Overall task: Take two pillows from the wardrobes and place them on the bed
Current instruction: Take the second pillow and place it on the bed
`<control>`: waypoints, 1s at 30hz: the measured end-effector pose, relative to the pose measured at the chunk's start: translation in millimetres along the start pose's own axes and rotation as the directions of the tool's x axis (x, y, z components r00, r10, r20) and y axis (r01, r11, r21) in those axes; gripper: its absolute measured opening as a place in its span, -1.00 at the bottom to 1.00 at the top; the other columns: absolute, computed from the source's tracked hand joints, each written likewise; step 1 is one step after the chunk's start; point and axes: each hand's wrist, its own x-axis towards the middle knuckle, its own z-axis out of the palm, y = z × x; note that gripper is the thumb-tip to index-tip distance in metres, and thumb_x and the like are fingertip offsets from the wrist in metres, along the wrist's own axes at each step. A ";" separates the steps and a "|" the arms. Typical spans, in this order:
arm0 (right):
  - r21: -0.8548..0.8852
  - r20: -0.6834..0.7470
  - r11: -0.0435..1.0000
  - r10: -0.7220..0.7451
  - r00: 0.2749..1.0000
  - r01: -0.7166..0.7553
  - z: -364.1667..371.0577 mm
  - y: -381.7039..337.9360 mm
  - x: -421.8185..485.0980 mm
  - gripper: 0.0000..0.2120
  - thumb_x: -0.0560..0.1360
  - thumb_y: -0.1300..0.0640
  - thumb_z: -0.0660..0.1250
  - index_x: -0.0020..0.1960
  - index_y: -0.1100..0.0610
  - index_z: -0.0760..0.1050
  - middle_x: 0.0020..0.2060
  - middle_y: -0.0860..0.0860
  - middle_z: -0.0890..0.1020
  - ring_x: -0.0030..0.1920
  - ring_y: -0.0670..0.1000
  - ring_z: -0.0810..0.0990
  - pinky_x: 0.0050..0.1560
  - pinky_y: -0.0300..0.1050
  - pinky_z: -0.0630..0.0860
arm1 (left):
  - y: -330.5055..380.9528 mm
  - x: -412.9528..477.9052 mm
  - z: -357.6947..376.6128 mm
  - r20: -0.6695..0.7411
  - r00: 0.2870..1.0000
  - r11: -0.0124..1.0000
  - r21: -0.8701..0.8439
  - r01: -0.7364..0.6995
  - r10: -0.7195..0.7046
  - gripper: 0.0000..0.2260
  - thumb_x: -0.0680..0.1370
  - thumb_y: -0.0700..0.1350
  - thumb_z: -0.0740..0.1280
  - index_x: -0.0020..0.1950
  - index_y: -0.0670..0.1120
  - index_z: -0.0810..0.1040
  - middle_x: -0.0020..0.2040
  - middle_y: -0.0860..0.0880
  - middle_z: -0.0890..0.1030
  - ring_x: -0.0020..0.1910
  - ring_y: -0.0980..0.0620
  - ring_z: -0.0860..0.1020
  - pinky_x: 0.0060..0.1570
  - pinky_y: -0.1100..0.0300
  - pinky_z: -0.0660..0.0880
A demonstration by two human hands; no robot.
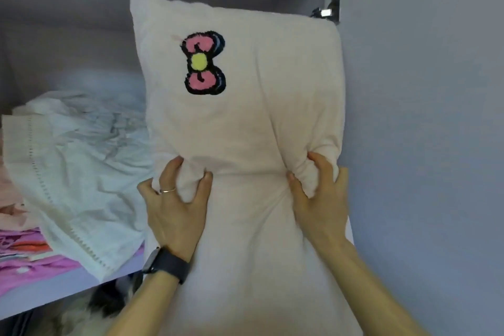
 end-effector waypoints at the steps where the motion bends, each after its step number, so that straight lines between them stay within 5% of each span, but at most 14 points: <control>1: -0.047 -0.033 0.999 -0.010 0.999 0.009 -18.0 2.2 -8.5 -0.53 0.50 -0.03 0.46 0.32 -0.20 0.33 -0.01 -0.04 0.33 -0.12 0.04 0.47 -0.20 -0.07 0.47 | 3.0 -13.2 8.1 0.029 1.000 0.999 -0.045 0.010 -0.008 -0.49 0.42 0.13 0.49 0.31 0.16 0.39 0.16 -0.13 0.34 0.01 -0.16 0.50 0.01 0.06 0.46; 7: -0.372 -0.119 0.928 -0.084 0.989 0.034 -138.2 11.4 -31.6 -0.51 0.45 -0.06 0.48 0.30 -0.22 0.36 -0.03 -0.04 0.32 -0.25 0.04 0.43 -0.32 -0.15 0.37 | 40.8 -104.6 53.6 0.228 0.974 0.910 -0.402 0.104 -0.011 -0.47 0.46 0.16 0.42 0.37 0.04 0.40 0.28 -0.18 0.34 0.31 -0.16 0.42 0.30 0.01 0.43; 10: -0.478 -0.172 0.878 -0.086 0.981 -0.007 -200.0 15.0 -34.7 -0.51 0.45 -0.06 0.49 0.29 -0.22 0.37 -0.01 -0.01 0.35 -0.16 0.14 0.53 -0.25 -0.14 0.39 | 82.7 -147.2 66.1 0.336 0.942 0.836 -0.520 0.172 0.015 -0.46 0.45 0.22 0.34 0.36 0.06 0.37 0.19 -0.10 0.33 0.15 0.03 0.42 0.17 0.24 0.38; 12: -0.527 -0.229 0.849 -0.094 0.969 -0.042 -243.5 15.7 -43.1 -0.50 0.45 -0.04 0.49 0.30 -0.20 0.37 0.02 0.03 0.38 -0.08 0.12 0.51 -0.22 -0.12 0.43 | 114.7 -176.3 68.5 0.406 0.912 0.819 -0.541 0.191 0.055 -0.48 0.44 0.21 0.34 0.33 0.08 0.33 0.14 -0.20 0.34 0.04 0.02 0.42 0.05 0.21 0.38; 15: -0.556 -0.344 0.825 -0.116 0.932 -0.103 -307.3 13.0 -67.6 -0.51 0.46 -0.01 0.48 0.33 -0.11 0.39 0.06 0.00 0.38 0.00 -0.07 0.43 -0.15 -0.18 0.42 | 158.6 -216.2 69.5 0.433 0.882 0.782 -0.609 0.132 0.188 -0.52 0.46 0.16 0.37 0.30 0.07 0.31 0.10 -0.31 0.35 -0.06 0.02 0.38 -0.06 0.20 0.36; 20: -0.573 -0.563 0.777 -0.141 0.814 -0.262 -400.7 -1.3 -121.6 -0.51 0.45 0.09 0.51 0.33 0.14 0.48 0.12 0.12 0.52 0.07 -0.40 0.33 0.06 -0.55 0.30 | 226.3 -276.1 60.6 0.424 0.810 0.660 -0.749 0.063 0.404 -0.56 0.49 0.07 0.43 0.28 0.08 0.34 0.08 -0.32 0.37 -0.06 -0.17 0.47 -0.15 -0.03 0.52; 24: -0.571 -0.702 0.703 -0.150 0.696 -0.424 -455.7 -16.0 -186.0 -0.50 0.43 0.16 0.53 0.31 0.21 0.49 0.11 0.22 0.52 0.08 -0.49 0.32 0.09 -0.58 0.26 | 265.2 -336.0 36.9 0.445 0.683 0.556 -0.829 0.068 0.580 -0.58 0.50 0.03 0.44 0.29 0.10 0.36 0.06 -0.26 0.37 -0.08 -0.16 0.45 -0.18 -0.03 0.52; 30: -0.459 -0.856 0.527 -0.046 0.516 -0.715 -500.1 -27.9 -300.3 -0.49 0.43 0.10 0.54 0.32 0.06 0.46 0.05 0.07 0.42 -0.01 -0.50 0.36 0.01 -0.63 0.23 | 280.5 -441.3 0.4 0.551 0.380 0.524 -0.832 0.181 0.743 -0.62 0.52 0.07 0.39 0.30 0.18 0.40 0.01 -0.11 0.33 -0.11 -0.20 0.48 -0.18 -0.11 0.57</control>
